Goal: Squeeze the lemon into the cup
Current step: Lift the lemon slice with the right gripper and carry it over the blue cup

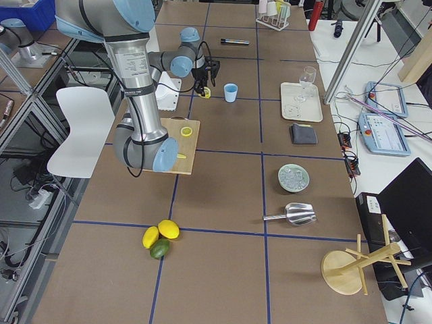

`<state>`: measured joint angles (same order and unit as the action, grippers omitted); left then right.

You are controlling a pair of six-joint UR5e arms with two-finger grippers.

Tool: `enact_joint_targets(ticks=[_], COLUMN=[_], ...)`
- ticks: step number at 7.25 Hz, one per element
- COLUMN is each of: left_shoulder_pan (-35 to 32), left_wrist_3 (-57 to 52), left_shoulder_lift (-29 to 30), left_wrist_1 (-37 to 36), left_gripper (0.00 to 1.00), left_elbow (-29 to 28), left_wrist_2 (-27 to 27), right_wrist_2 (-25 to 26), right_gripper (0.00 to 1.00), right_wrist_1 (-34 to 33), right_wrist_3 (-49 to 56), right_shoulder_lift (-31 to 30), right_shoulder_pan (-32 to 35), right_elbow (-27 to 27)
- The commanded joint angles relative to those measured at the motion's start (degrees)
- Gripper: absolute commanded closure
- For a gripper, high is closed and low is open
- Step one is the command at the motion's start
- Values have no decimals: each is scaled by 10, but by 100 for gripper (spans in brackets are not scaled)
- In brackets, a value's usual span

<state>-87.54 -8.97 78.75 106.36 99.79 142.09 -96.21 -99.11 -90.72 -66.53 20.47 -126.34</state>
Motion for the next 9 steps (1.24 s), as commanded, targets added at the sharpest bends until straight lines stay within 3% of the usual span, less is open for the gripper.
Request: enact_joint_targets(ticks=[1, 3, 5, 9], left_shoulder_pan=[0, 0, 0, 0], left_wrist_3=[-1, -1, -1, 0], left_shoulder_lift=[-7, -7, -11, -11], left_wrist_1=[2, 2, 2, 2], left_gripper=[0, 0, 0, 0], left_elbow=[2, 3, 8, 15], left_wrist_2=[0, 0, 0, 0], right_wrist_2=[-10, -10, -9, -9], right_gripper=[51, 51, 51, 50], right_wrist_1=[-2, 15, 79, 90], right_wrist_3=[-11, -22, -41, -44], right_shoulder_lift=[93, 153, 182, 196], right_shoulder_pan=[35, 41, 44, 49], right_elbow=[78, 161, 232, 268])
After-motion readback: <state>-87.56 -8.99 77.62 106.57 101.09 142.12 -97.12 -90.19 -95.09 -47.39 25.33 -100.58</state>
